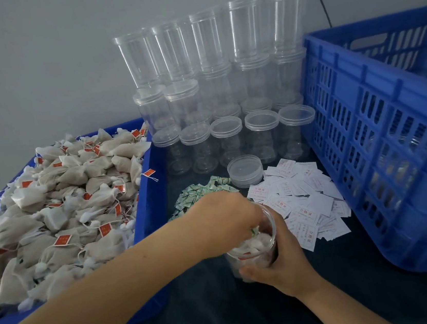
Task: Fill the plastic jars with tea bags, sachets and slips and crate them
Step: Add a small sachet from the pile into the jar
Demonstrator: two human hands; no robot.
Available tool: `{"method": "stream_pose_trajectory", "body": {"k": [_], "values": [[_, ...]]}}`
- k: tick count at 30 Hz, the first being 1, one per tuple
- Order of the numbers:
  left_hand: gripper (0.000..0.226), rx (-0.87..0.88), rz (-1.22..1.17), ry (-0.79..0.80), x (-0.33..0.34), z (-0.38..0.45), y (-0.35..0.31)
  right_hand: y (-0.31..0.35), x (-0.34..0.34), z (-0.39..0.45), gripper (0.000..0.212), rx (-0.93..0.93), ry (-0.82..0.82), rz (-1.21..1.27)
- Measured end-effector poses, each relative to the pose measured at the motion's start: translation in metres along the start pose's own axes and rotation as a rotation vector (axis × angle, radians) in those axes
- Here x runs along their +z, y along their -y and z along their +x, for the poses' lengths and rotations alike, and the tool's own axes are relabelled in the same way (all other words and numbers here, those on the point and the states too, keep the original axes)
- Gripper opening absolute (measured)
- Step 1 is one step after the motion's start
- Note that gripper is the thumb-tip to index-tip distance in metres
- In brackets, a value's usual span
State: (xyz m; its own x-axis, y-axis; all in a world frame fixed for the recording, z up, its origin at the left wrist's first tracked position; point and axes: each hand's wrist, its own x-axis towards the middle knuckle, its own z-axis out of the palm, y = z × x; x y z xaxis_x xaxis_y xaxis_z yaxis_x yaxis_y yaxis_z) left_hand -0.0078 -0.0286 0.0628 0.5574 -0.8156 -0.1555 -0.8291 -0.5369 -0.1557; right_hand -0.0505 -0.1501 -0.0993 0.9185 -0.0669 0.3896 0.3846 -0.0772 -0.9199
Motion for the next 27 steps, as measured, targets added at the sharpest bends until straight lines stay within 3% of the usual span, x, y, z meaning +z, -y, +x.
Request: {"method": "stream_pose_trajectory", "body": {"k": [6, 12, 14, 17, 19, 21, 24, 27], "values": [[0.021, 0.057, 0.146, 0.081, 0.005, 0.011, -0.006, -0.002, -0.002, -0.002, 0.093, 0.028, -0.010, -0.001], [0.023, 0.084, 0.166, 0.314, -0.004, 0.023, -0.011, -0.006, -0.004, -0.003, 0.099, 0.021, 0.006, -0.032], [0.021, 0.155, 0.021, 0.362, -0.017, 0.024, -0.007, -0.004, -0.004, -0.003, 0.096, 0.038, 0.011, -0.031], [0.008, 0.159, -0.455, 0.306, -0.039, 0.029, 0.016, -0.003, -0.004, -0.002, 0.093, 0.023, 0.014, -0.034], [0.002, 0.071, -0.818, 0.121, -0.042, 0.043, 0.034, -0.005, -0.004, -0.003, 0.098, 0.027, 0.012, -0.032], [0.002, -0.102, -0.998, -0.091, -0.028, 0.065, 0.048, -0.008, -0.004, -0.004, 0.101, 0.032, 0.004, -0.044], [0.011, -0.261, -0.847, -0.149, 0.010, 0.099, 0.054, -0.011, -0.003, -0.004, 0.101, 0.038, -0.003, -0.072], [0.036, -0.235, -0.604, 0.055, 0.048, 0.120, 0.053, -0.009, -0.003, -0.002, 0.100, 0.037, -0.026, -0.103]]}}
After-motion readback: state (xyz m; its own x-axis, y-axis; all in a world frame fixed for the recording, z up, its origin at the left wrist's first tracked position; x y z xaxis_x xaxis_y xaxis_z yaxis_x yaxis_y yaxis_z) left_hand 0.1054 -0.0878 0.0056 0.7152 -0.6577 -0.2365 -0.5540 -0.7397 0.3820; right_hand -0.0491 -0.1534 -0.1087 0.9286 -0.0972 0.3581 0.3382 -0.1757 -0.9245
